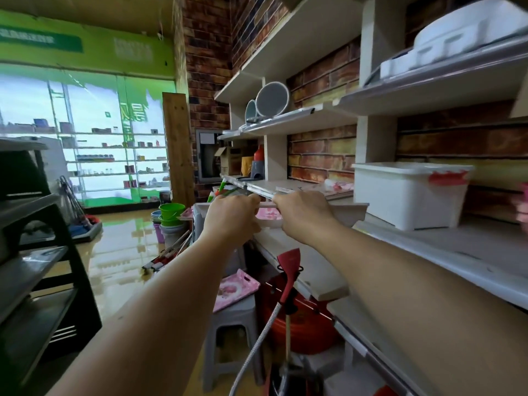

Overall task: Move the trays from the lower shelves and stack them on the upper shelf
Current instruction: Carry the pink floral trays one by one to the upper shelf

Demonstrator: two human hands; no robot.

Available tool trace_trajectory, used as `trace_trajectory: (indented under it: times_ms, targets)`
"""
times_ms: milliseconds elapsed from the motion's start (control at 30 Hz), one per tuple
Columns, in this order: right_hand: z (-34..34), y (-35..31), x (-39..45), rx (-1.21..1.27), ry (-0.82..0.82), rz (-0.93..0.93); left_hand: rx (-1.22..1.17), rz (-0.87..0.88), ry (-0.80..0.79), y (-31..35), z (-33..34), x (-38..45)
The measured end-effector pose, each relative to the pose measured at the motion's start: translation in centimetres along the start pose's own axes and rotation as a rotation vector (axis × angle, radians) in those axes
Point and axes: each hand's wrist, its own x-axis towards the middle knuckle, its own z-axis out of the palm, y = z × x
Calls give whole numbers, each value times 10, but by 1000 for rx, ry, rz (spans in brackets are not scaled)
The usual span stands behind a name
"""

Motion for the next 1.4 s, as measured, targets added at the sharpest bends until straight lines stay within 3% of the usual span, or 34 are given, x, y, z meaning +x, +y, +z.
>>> trace_trajectory:
  times_ms: [233, 600, 900, 1400]
  targets:
    - [64, 1, 106, -33, 41, 2, 9, -1, 40, -56, 74, 86]
    - [154, 1, 266, -123, -3, 215, -51, 188, 100, -136, 192, 238]
    - [242, 58, 354, -263, -65, 294, -174, 271, 110, -131, 293, 347]
    - [366, 164, 463, -347, -202, 464, -249, 502, -6, -88, 437, 513]
